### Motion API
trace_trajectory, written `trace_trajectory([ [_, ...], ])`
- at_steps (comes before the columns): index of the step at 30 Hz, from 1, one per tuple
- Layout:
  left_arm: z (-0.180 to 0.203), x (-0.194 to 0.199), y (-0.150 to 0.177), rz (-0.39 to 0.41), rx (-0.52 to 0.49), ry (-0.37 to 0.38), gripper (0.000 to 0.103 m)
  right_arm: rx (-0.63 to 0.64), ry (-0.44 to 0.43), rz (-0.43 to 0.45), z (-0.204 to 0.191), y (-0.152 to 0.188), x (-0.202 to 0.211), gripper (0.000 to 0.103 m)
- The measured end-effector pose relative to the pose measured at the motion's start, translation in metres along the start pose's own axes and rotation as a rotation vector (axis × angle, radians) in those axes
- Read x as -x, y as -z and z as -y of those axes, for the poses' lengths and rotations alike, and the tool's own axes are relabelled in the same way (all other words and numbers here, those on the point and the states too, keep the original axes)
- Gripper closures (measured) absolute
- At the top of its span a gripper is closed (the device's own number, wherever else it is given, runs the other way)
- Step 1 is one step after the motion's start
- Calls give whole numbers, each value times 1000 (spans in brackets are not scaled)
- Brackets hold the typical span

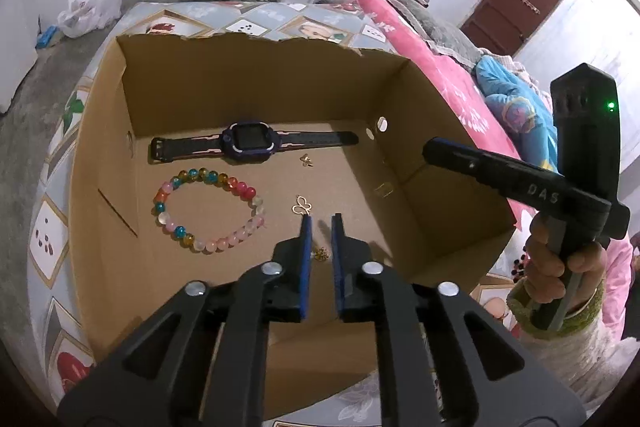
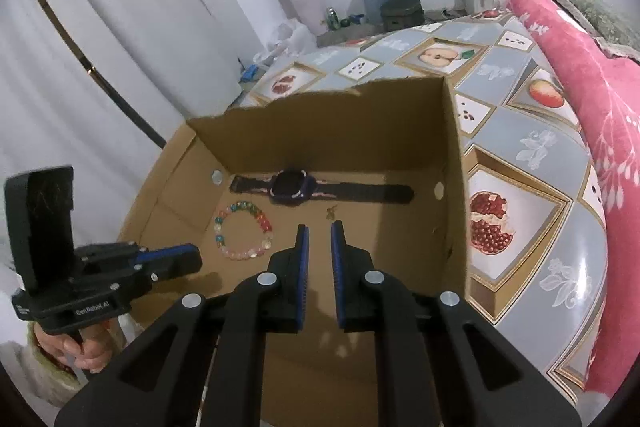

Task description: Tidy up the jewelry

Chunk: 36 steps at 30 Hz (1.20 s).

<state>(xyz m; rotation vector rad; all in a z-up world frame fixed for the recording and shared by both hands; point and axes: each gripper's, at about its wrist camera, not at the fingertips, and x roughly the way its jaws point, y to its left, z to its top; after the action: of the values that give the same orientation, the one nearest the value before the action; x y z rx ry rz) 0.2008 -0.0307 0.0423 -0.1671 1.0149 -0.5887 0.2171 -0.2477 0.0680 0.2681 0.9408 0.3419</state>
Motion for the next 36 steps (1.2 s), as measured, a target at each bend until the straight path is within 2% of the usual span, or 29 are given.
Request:
trace_trajectory([
  [3, -1, 1, -1, 13, 3, -12, 91, -12, -1, 21, 4, -2, 7, 86],
  [5, -1, 7, -1, 28, 1, -17, 91, -13, -1, 41, 5, -3, 14, 77],
  [9, 6, 20, 1, 86, -35, -45, 89, -12, 1, 89, 8, -2, 35, 76],
  [13, 24, 43, 10, 175, -132, -58, 75, -12, 3, 160, 11, 8, 70, 75],
  [15, 33, 54, 17, 207, -182, -54, 67, -4, 8, 191, 10, 18, 87, 70],
  [20, 56, 81, 48, 259, -321, 10, 55, 6, 38, 241, 13, 57, 125, 67],
  [26, 76, 84, 88, 207, -430, 130, 51, -81, 70, 168, 29, 112, 120, 67],
  [28, 79, 73, 99, 175, -442, 140, 51, -100, 72, 128, 32, 125, 109, 67],
  [33, 87, 35, 116, 123, -447, 97, 51, -149, 46, 35, 38, 146, 71, 67],
  [35, 88, 16, 121, 108, -466, 31, 51, -148, 34, 2, 38, 148, 55, 76],
  [36, 89, 5, 124, 101, -479, -26, 51, -140, 36, -10, 36, 148, 47, 76],
])
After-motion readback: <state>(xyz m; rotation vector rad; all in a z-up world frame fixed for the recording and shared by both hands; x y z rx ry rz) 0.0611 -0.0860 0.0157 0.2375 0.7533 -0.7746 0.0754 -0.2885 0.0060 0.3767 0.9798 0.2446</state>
